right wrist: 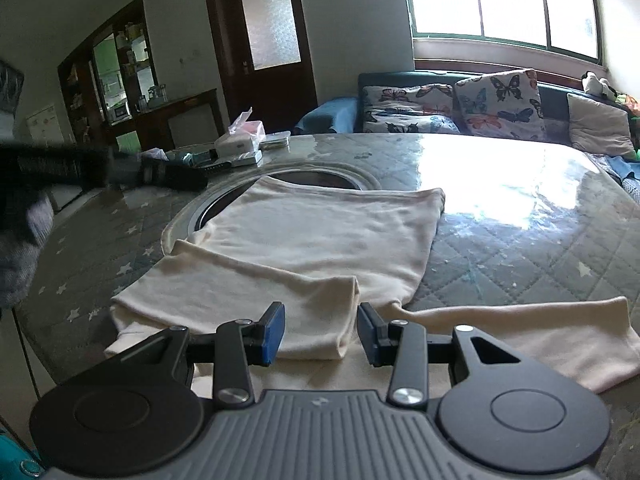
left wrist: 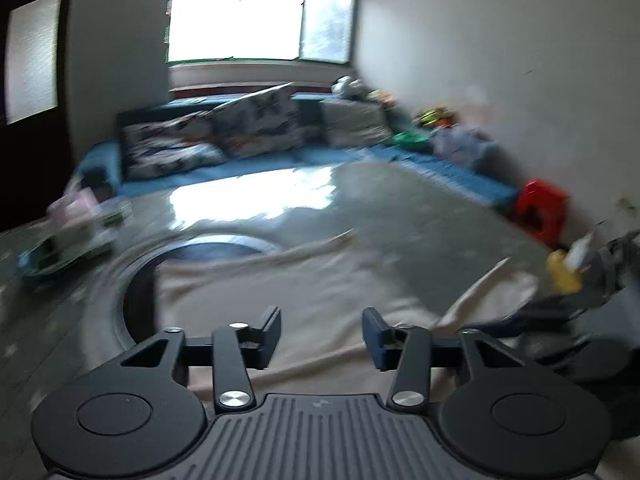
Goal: Fold clothes
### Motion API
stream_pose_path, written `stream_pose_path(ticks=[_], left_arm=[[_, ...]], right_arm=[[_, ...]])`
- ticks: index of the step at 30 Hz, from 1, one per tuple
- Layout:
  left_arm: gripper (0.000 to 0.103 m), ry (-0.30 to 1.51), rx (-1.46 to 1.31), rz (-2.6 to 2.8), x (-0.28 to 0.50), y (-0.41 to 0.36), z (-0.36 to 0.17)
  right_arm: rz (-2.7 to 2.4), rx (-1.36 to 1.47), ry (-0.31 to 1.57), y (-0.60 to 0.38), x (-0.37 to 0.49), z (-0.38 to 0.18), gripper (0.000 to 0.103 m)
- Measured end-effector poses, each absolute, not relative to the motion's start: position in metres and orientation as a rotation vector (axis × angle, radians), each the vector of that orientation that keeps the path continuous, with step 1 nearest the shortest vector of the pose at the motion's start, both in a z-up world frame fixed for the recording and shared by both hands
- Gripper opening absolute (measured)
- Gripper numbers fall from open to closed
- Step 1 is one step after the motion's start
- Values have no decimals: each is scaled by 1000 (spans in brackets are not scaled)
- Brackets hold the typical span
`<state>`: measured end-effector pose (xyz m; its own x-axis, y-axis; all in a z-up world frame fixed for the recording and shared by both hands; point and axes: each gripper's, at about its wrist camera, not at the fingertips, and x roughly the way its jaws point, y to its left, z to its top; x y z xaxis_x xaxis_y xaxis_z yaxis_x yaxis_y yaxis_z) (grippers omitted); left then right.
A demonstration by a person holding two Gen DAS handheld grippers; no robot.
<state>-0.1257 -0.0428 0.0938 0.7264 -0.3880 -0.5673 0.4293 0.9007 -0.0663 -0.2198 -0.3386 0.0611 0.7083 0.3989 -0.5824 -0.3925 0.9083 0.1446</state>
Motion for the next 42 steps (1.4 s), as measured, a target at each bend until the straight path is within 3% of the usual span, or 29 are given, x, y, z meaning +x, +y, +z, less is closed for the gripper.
stream_pose_path(ticks=[11, 13, 17, 28, 29, 32, 42], left_arm=[[49, 693, 43, -306, -125, 9, 53], [37, 703, 34, -292, -118, 14, 48], [27, 734, 8, -262, -107, 24, 37], [28, 694, 43, -247, -110, 22, 42], [28, 688, 45, -256, -111, 20, 43], [49, 680, 47, -271, -114, 10, 46], [78, 681, 79, -283, -119, -6, 39]], right_arm=[[493, -38, 689, -303, -188, 53, 40], [493, -47, 701, -298, -179, 49, 40], [478, -55, 739, -292, -163, 37, 40], [498, -106, 733, -289, -176, 44, 39], [505, -111, 732, -288, -179, 45, 39], [504, -120, 757, -287, -185, 41, 39], [370, -32, 708, -329, -197, 50, 40]])
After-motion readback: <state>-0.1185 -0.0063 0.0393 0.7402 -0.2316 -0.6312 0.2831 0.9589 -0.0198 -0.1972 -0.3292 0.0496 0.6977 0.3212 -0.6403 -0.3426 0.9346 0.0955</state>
